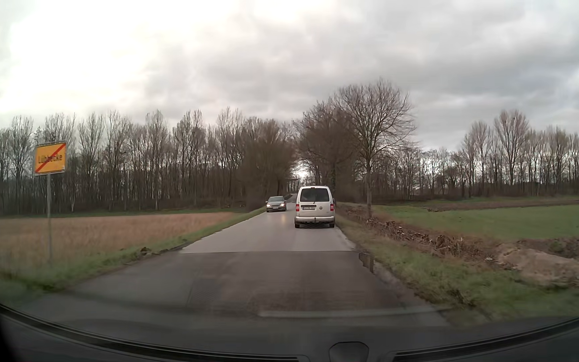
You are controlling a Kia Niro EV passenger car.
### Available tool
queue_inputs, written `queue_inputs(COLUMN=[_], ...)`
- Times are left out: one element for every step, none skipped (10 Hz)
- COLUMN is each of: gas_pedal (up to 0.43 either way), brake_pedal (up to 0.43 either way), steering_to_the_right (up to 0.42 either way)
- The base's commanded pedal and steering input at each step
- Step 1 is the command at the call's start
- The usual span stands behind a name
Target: Follow the waypoints while adhering to traffic rules and regulations
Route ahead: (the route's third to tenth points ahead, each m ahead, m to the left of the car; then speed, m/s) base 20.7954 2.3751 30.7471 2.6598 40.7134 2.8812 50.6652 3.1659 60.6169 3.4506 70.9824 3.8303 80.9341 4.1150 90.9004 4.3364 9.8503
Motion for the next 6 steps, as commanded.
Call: queue_inputs(gas_pedal=[0.220,0.220,0.220,0.220,0.220,0.189], brake_pedal=[0.000,0.000,0.000,0.000,0.000,0.000], steering_to_the_right=[-0.011,-0.011,-0.010,-0.011,-0.016,-0.016])
